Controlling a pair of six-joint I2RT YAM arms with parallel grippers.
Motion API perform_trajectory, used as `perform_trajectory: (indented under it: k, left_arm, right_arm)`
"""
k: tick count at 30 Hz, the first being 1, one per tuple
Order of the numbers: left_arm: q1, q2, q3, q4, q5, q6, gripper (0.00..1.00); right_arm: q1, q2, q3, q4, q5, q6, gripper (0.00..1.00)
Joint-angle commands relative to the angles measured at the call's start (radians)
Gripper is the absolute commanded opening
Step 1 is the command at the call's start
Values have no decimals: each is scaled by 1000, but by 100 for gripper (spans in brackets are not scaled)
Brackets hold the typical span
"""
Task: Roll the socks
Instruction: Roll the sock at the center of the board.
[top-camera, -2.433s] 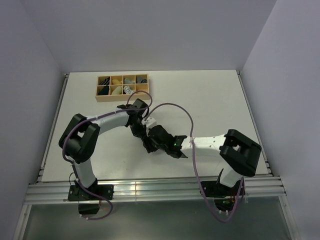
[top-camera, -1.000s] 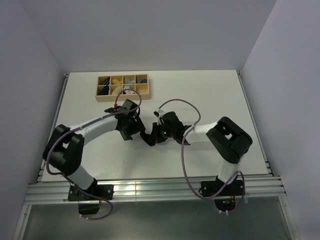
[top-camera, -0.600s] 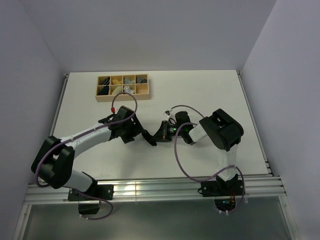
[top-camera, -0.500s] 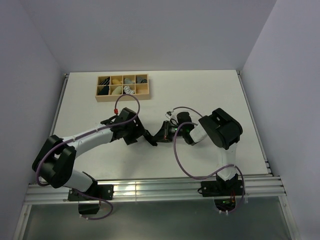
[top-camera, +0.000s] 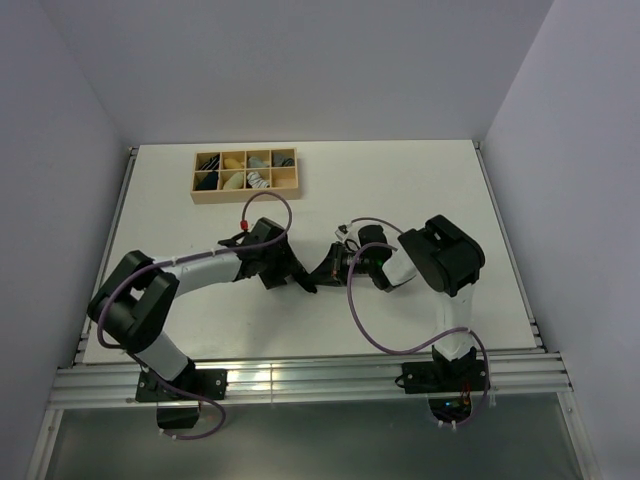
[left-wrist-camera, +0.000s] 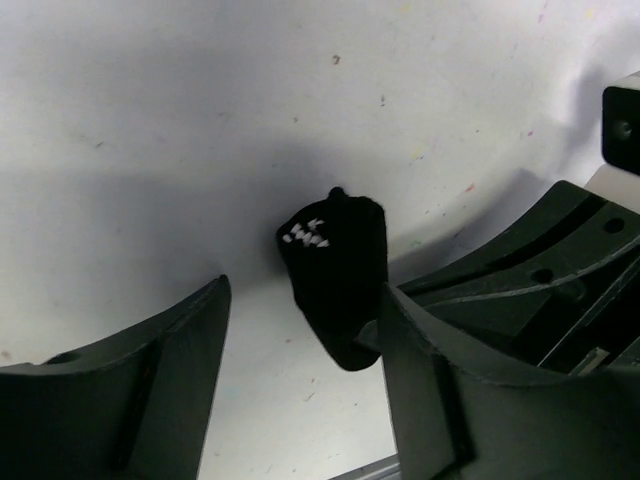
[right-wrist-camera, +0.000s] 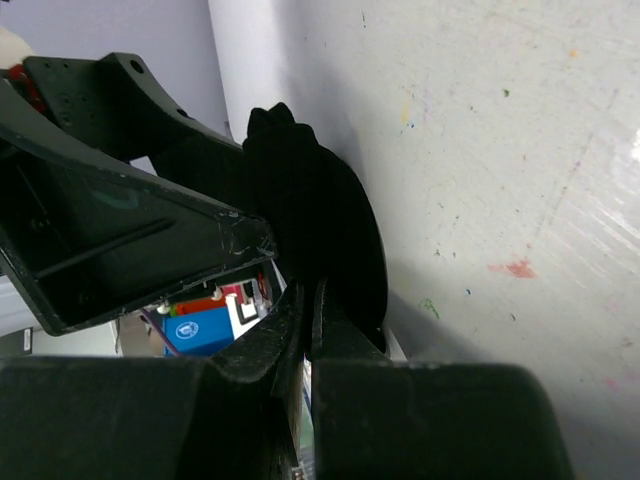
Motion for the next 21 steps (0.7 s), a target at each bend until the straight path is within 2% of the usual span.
perform_trajectory:
  k: [1,5,8,11,16,19,21]
  left_arm:
    - [-9,37,44,26,-14,-3,63]
    - [-16,87,62,12,-15,9,56]
    - [-19,107,78,-10,-14,14,42]
    - [-22,129,85,-37,-14,25,33]
    - [-22,144,108,-105,-14,34,14]
    - [-22,156,151,-175,-50,60,9]
    - [-22,172,193,-221,-63,78,8]
  right_arm:
    - [-7,39,-29,-104,39,-42,0]
    - [-7,24,-17,-169,58,-97,0]
    - [-5,-9,-8,-214,82,-132,0]
    - [1,-73,3,-338,134,-230,5]
    - [36,-231,27,-519,318,-374,29]
    - [87,-336,41,-637,455,-463,40]
    - [146,-387,41,-700,625,-513,45]
